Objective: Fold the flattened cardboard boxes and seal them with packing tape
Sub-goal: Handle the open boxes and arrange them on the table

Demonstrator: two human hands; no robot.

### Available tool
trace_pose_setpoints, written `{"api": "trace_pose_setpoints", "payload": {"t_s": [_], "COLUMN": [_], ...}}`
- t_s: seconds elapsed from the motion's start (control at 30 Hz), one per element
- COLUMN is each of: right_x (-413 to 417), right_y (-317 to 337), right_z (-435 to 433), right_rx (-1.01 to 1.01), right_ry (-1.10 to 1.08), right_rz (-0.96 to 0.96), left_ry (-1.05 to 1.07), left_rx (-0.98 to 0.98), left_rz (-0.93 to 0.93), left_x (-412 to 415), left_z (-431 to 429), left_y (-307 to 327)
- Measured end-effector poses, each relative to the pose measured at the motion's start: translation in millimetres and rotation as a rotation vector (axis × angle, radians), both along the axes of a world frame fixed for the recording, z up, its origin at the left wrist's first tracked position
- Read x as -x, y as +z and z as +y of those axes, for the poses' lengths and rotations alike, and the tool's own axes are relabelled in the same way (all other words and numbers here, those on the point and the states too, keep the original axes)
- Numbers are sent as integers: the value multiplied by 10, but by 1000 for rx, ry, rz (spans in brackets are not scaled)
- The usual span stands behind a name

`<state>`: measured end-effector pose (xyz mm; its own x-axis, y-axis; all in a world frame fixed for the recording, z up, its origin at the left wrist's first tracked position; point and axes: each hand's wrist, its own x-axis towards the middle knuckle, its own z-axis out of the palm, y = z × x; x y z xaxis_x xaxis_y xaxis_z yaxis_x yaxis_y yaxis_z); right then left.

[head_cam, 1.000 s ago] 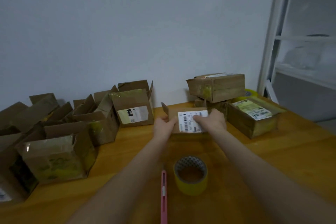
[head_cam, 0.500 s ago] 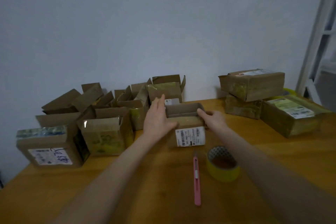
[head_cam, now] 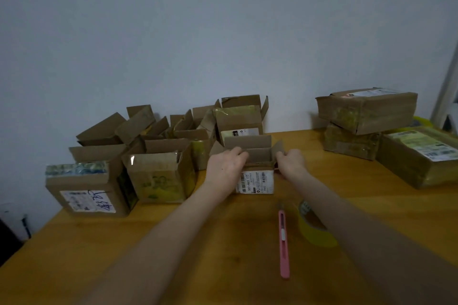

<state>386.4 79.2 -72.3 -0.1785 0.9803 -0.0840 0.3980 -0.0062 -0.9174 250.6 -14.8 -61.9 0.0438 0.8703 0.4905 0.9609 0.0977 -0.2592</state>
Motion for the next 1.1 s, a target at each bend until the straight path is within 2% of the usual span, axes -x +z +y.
{"api": "trace_pose_setpoints", "payload": {"t_s": [0.2, 0.33, 0.47, 0.6, 0.77, 0.9, 1.0, 1.1], "right_x": [498, 675, 560, 305, 404, 499, 337, -36], "right_y": [-38, -21, -4, -11, -20, 6, 66, 242], "right_z": [-215, -223, -32, 243, 544, 632, 637, 678], "right_rx": [30, 63, 21, -25, 18, 71, -73, -369], "right_ry": [113, 142, -12, -162, -123, -12, -45, -206], "right_rz": [53, 81, 65, 22, 72, 86, 4, -44], "left_ry": [190, 274, 209, 104, 125, 149, 74, -24], "left_rx": [51, 92, 95, 90, 105, 126, -11, -136], "left_rz": [16, -69, -144, -142, -195, -212, -176, -311], "left_x": [376, 512, 354, 132, 203, 288, 168, -204], "left_z": [-219, -208, -20, 276, 610, 730, 776, 945], "left_y": [-47, -26, -24, -31, -5, 46, 126, 332]}}
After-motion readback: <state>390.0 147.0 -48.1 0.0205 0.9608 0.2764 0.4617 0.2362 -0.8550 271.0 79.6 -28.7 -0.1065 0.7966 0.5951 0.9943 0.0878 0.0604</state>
